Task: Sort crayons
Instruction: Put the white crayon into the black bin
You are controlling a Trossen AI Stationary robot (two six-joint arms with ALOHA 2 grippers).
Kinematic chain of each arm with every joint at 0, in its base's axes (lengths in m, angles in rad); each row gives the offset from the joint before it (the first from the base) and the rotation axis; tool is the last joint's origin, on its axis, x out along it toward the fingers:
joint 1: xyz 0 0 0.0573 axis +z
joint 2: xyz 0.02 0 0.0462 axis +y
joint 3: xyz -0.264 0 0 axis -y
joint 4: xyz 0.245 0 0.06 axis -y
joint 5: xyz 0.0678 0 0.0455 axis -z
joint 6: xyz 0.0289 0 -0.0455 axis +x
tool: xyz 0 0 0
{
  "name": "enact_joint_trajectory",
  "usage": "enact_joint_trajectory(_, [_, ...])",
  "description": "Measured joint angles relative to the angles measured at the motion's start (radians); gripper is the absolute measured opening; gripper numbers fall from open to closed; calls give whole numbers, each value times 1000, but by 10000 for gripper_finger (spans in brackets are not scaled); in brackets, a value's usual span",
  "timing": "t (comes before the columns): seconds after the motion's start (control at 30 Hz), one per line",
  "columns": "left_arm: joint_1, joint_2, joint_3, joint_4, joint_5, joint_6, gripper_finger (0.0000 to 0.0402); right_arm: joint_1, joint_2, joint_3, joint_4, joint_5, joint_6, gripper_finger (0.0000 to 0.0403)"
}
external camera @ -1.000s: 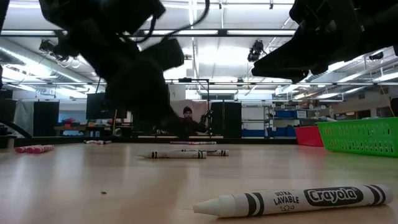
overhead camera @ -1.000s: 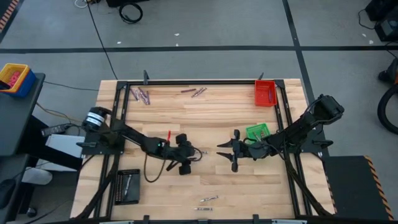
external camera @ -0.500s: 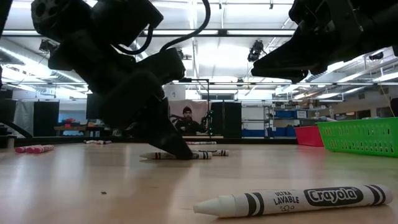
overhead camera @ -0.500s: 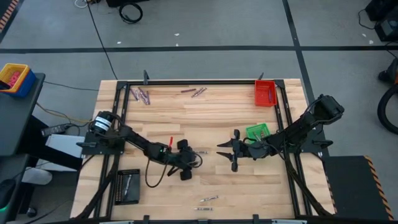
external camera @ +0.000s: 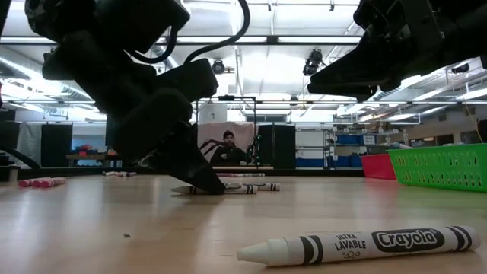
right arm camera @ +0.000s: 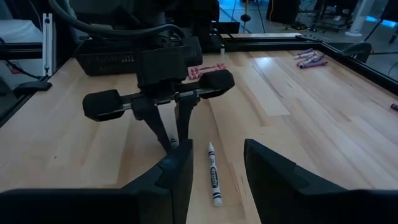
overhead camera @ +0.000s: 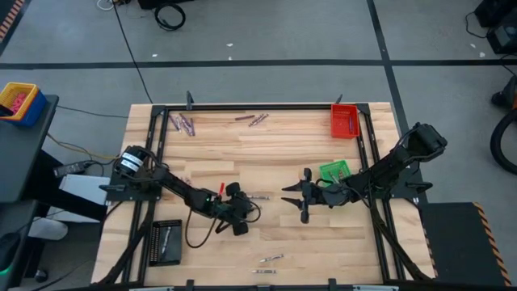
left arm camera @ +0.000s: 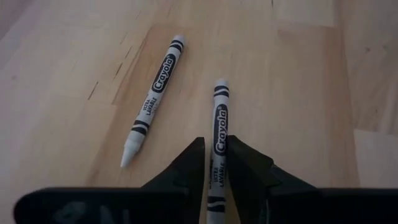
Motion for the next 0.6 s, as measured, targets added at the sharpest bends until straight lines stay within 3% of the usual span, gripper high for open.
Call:
enact_joint_trajectory(0.23, [0, 1, -1, -5, -1, -10, 72, 0, 0, 0, 0, 0, 0, 147])
enact_joint_trajectory(0.47, [0, 0, 0, -22, -4, -21, 28, 0, 0, 0, 1, 0, 0, 147])
enact_joint_trajectory(0.6, [1, -6, 12, -59, -4, -23, 25, 0, 0, 0, 1, 0, 0, 147])
